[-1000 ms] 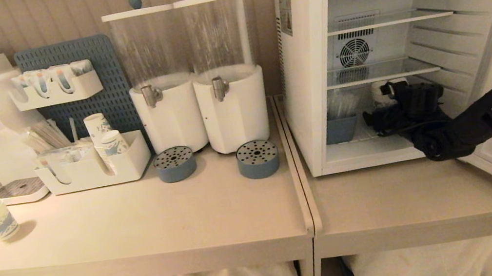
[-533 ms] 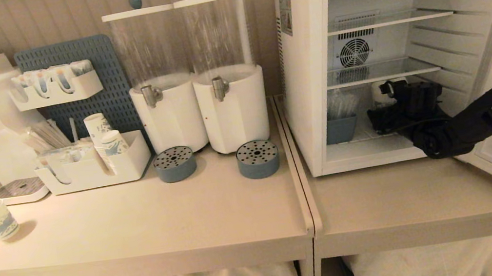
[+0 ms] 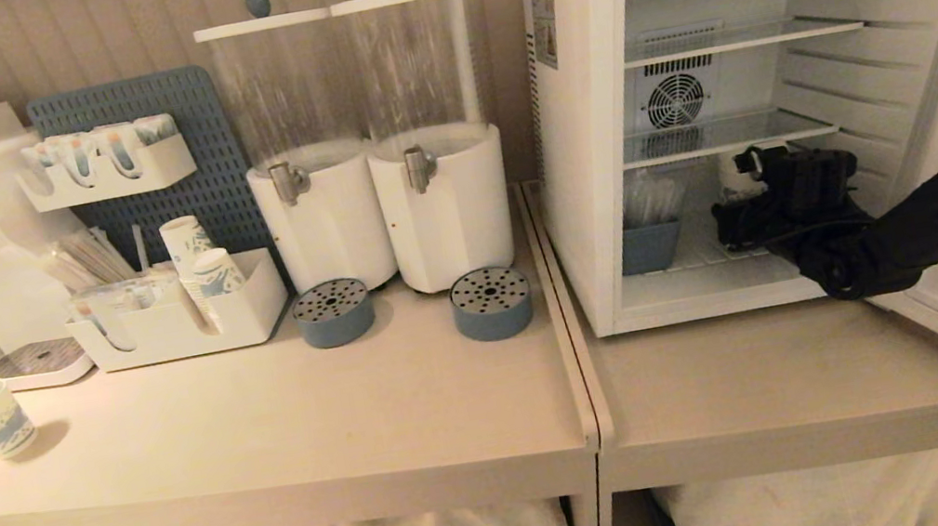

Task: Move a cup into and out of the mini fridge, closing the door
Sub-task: Take the paper cup out of the freezer

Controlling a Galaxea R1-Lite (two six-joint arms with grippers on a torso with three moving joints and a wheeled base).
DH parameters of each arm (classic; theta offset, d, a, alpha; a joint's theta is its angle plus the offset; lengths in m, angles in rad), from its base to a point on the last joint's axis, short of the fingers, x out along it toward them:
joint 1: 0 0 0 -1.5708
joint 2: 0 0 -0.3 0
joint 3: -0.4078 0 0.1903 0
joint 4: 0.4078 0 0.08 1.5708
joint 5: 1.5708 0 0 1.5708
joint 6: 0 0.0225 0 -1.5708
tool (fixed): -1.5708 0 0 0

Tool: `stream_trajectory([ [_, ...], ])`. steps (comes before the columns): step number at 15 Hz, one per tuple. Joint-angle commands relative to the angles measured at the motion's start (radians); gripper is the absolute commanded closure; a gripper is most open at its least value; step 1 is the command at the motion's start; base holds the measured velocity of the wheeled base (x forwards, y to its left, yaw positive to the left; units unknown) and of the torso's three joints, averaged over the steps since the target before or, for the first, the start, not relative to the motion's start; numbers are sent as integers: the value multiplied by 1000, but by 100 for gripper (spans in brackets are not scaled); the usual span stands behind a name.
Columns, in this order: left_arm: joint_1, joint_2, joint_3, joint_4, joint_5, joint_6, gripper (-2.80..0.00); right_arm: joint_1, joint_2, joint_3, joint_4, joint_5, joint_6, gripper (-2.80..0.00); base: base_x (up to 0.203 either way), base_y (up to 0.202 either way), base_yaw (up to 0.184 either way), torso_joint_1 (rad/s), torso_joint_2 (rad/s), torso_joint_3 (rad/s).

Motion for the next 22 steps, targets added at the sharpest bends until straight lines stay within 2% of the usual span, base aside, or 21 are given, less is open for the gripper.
stream_trajectory([
  [1,0,-2,0,0,-1,0,0,0,-14,6,-6,-1,-1,0,0,0,0,0,0,0],
  [4,0,-2,0,0,-1,1,0,0,-49,75,-21,6,-1,0,0,0,0,0,0,0],
  [13,0,-2,0,0,-1,0,0,5,-290,510,-205,29,-2,0,0,0,0,0,0,0],
  [15,0,-2,0,0,-1,-1,0,7,-324,555,-249,31,-3,0,0,0,0,0,0,0],
  [21,0,-2,0,0,0,-1,0,16,-475,844,-365,41,4,0,0,0,0,0,0,0],
  [22,0,-2,0,0,0,-1,0,19,-486,858,-378,46,7,0,0,0,0,0,0,0],
])
